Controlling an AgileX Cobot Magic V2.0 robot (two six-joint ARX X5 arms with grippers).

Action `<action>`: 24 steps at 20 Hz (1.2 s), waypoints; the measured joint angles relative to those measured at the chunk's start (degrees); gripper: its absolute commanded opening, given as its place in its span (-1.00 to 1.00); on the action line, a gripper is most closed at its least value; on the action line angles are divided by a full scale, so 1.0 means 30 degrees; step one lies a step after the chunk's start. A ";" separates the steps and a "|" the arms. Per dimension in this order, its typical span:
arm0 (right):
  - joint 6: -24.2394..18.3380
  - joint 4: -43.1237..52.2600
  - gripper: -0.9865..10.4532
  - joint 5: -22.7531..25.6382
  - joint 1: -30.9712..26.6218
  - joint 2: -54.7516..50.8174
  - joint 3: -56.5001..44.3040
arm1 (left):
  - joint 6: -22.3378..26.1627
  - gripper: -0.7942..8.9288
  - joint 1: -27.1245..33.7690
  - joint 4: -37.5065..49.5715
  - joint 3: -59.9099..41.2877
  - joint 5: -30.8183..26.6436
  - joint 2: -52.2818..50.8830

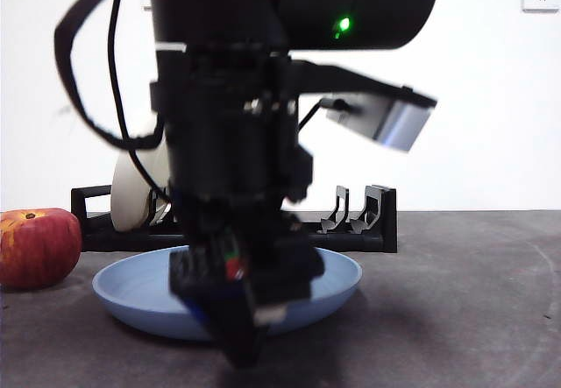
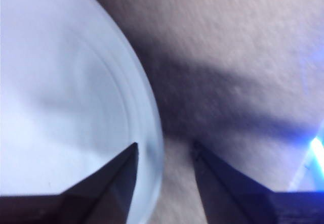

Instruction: Take the blue plate from the plate rack,put the plate on the table,take the apple from the table,put the apple in the plate

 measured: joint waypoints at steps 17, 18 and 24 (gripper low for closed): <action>0.0437 0.3424 -0.59 -0.3504 0.3701 0.1406 0.0000 | -0.3876 -0.85 -0.0168 -0.6914 0.6659 0.3330 -0.7198; 0.0736 0.4102 -0.59 -0.3432 0.4656 0.1836 0.0000 | -0.4182 -0.85 -0.0168 -0.7366 0.6666 0.2885 -0.8080; 0.2353 0.7227 -0.59 -0.1479 1.0899 0.5763 0.0663 | -0.6186 -0.85 -0.0160 -1.1038 0.6695 -0.1494 -1.2007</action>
